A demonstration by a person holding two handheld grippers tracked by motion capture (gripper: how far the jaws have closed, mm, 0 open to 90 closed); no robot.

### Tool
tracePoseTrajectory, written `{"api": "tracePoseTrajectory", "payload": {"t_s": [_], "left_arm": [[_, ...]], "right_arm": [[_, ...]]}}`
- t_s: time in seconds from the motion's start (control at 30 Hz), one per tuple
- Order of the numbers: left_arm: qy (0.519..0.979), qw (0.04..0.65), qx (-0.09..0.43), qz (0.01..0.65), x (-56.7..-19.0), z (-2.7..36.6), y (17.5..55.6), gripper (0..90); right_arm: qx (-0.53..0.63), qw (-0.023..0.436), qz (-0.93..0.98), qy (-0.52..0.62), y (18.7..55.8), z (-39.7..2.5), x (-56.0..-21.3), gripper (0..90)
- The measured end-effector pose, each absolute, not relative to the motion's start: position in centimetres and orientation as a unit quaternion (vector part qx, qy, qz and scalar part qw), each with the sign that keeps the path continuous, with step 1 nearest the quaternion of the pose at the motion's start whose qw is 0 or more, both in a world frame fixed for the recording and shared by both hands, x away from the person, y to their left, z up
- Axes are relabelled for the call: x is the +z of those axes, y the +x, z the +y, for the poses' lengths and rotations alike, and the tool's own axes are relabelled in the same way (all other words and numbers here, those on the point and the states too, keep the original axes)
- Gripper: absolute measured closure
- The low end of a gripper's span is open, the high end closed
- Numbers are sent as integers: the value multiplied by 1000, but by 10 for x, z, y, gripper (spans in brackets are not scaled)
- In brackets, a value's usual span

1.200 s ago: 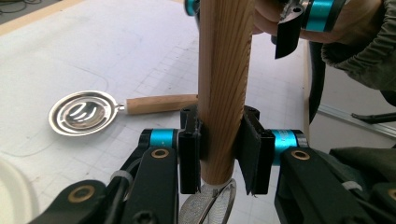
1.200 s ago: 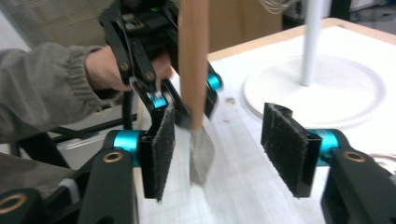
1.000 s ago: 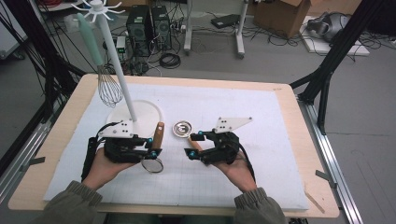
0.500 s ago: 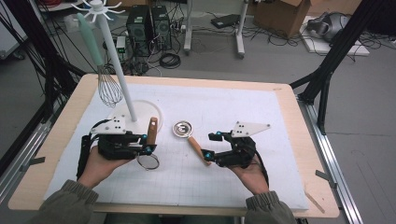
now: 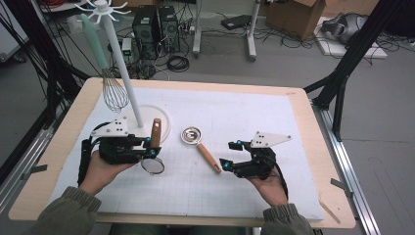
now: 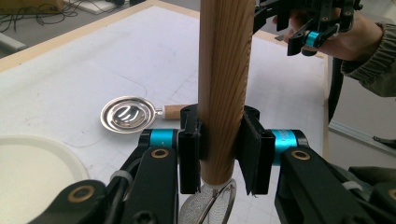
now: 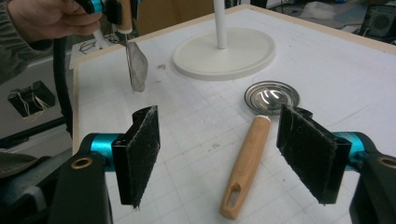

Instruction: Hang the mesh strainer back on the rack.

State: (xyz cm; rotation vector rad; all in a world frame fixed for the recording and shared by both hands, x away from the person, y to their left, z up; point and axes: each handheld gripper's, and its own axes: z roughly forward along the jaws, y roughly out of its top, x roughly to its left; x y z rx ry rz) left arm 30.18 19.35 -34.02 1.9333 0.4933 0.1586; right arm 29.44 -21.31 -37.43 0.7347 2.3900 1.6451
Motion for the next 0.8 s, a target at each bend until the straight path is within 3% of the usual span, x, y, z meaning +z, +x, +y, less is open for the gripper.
{"api": "tracePoseTrajectory", "payload": {"t_s": [0.8], "left_arm": [[794, 551, 86, 243, -327, 213, 311, 712]], "right_arm": [[541, 86, 793, 267, 295, -225, -383, 276]]}}
